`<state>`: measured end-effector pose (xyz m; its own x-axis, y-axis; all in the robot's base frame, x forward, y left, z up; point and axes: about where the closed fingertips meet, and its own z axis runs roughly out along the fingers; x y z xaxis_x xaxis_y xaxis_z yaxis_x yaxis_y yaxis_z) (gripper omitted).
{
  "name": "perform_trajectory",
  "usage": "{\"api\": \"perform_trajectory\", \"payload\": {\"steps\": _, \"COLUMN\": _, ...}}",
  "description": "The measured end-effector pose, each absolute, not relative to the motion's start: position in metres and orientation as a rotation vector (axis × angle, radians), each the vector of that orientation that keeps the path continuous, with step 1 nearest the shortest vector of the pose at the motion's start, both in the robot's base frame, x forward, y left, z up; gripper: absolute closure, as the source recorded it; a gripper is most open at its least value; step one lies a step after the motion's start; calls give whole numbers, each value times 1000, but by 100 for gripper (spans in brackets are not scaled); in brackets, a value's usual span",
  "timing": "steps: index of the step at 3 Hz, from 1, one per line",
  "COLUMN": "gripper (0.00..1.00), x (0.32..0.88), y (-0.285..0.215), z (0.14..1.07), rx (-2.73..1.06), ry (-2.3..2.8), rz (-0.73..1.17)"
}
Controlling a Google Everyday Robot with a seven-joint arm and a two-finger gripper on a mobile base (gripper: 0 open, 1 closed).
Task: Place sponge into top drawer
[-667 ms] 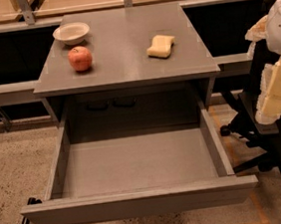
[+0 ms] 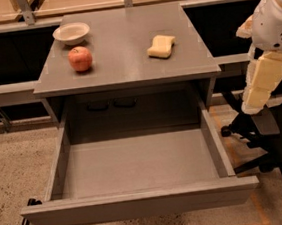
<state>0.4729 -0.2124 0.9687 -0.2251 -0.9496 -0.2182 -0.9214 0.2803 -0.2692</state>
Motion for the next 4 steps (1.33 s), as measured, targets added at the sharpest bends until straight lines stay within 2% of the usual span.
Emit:
{"api": "perform_trajectory", "payload": {"steps": 1, "gripper": 0, "x": 475, "y": -214, "z": 964, "rx": -1638, "ry": 2253, "rz": -107}}
{"api": "perform_trajectory", "payload": {"steps": 2, "gripper": 0, "x": 510, "y": -195, "z": 954, "rx": -1549, "ry": 2226, "rz": -45}}
{"api": "perform_trajectory", "payload": {"steps": 3, "gripper": 0, "x": 567, "y": -173, "z": 946, "rx": -1484, "ry": 2161, "rz": 7}}
{"api": "perform_trajectory", "payload": {"steps": 4, "gripper": 0, "x": 620, "y": -176, "z": 943, "rx": -1349, "ry": 2095, "rz": 127}}
